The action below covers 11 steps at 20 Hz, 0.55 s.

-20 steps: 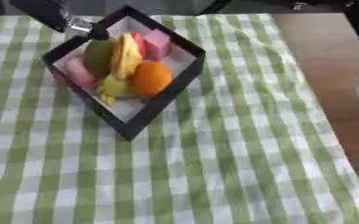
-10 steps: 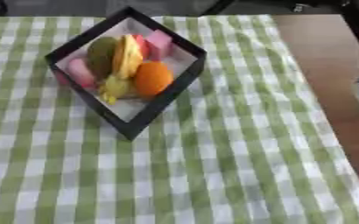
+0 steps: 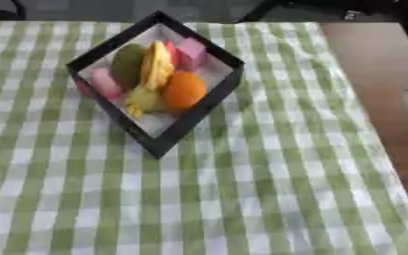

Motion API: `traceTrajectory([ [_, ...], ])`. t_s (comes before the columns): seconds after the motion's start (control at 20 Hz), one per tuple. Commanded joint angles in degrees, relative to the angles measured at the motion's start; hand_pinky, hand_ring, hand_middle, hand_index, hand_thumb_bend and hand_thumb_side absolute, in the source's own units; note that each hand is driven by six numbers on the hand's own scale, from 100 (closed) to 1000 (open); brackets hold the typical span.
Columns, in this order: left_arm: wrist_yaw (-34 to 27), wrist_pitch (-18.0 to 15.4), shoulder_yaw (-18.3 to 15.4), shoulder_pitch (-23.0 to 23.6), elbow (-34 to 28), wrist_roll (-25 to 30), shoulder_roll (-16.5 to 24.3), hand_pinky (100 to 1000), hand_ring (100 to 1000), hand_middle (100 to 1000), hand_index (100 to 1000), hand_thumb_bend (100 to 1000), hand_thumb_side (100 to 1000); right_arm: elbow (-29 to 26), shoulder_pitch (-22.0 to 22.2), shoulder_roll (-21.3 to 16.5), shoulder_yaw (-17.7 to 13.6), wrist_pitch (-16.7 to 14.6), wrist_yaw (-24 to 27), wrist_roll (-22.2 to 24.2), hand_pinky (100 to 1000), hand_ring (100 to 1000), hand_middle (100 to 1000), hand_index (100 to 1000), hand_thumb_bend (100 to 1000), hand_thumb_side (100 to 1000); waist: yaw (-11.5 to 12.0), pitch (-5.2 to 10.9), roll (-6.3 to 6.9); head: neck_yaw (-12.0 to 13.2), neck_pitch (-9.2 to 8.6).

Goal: Pick up objects on the table and place them in the box.

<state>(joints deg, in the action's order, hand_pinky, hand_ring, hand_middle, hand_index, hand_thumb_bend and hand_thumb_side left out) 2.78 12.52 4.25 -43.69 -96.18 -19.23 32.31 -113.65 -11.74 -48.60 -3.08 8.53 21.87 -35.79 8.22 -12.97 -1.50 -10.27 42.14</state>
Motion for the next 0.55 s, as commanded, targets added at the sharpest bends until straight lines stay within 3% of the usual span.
traceTrajectory([
  [0.05,-4.49,-1.23,-2.57,2.23,-1.49,-5.51,1.17,754,849,848,871,465,650,-0.94,-0.85,-0.47,-0.1,-0.28,-1.34,0.39,824,798,800,830,100,541,0.11,2.0,0.35,0.13,-0.2],
  [0.2,-7.67,-2.76,-3.61,5.16,-0.87,-8.87,0.0,751,842,852,880,458,659,-0.94,-0.99,0.02,0.26,-0.22,-1.57,0.71,827,803,804,834,100,542,0.3,2.03,0.23,0.0,-0.07],
  [0.35,-9.65,-4.43,-4.37,7.26,-0.32,-10.99,-1.47,750,837,851,882,465,667,-0.94,-1.3,0.57,0.67,-0.44,-1.64,1.3,825,801,803,835,100,451,0.46,1.95,0.14,0.07,0.13],
  [0.55,-10.98,-6.02,-4.81,9.42,0.33,-12.43,-2.68,742,822,848,897,499,674,-0.94,-1.35,1.75,1.32,-0.22,-2.55,1.97,809,751,777,825,100,456,0.58,1.85,0.12,0.03,0.8],
])
